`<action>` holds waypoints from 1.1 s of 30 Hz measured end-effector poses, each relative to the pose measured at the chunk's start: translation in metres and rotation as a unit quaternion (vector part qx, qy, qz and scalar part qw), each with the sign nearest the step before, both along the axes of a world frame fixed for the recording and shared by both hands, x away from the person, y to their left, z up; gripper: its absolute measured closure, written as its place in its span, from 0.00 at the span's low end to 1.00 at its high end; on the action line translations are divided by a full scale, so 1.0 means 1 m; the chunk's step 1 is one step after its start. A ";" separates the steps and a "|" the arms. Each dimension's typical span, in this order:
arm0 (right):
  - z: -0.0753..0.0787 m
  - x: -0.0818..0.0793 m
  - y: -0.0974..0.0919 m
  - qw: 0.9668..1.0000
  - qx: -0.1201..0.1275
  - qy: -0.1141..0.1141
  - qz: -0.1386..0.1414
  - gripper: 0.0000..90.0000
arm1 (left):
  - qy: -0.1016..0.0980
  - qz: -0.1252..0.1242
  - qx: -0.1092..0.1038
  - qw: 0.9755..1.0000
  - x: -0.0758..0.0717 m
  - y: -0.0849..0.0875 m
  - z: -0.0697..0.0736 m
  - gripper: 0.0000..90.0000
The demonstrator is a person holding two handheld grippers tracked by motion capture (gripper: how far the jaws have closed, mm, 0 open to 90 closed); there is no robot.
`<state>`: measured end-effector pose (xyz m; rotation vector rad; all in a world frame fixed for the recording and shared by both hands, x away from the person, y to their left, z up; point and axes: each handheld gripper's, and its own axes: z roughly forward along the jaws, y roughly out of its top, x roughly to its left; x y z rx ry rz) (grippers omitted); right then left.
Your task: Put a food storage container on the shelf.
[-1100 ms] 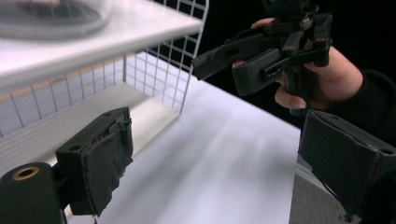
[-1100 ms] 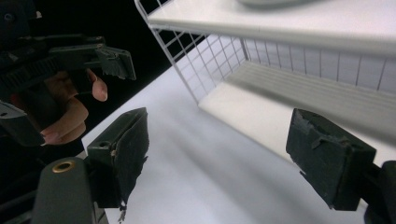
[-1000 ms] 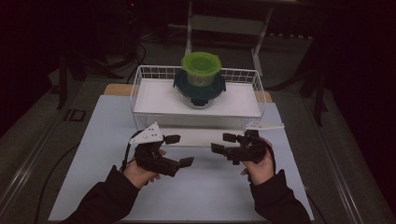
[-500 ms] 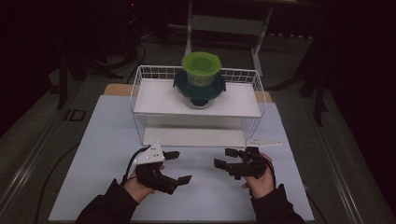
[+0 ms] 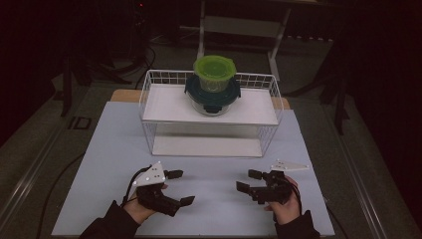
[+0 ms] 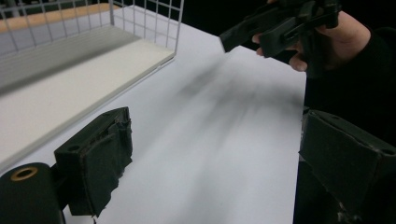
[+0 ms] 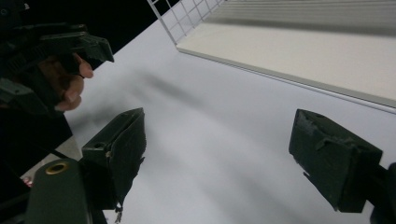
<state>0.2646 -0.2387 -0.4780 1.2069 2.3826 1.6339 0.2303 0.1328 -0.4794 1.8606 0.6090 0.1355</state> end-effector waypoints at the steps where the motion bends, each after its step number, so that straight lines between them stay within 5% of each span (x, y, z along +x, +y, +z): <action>1: -0.001 -0.001 -0.002 1.000 -0.001 -0.004 -0.002 0.20 | 0.002 0.004 -0.001 1.000 -0.001 0.002 -0.002 0.10; 13: -0.013 -0.011 -0.023 0.999 -0.028 -0.025 -0.022 0.20 | 0.007 0.022 -0.003 1.000 -0.008 0.023 -0.014 0.08; 19: -0.017 -0.017 -0.033 0.999 -0.020 -0.017 -0.025 0.20 | 0.010 0.023 -0.013 1.000 -0.010 0.034 -0.018 0.08; 33: -0.019 -0.021 -0.044 0.999 -0.021 -0.019 -0.038 0.20 | 0.005 0.062 -0.001 0.998 -0.018 0.057 -0.028 0.08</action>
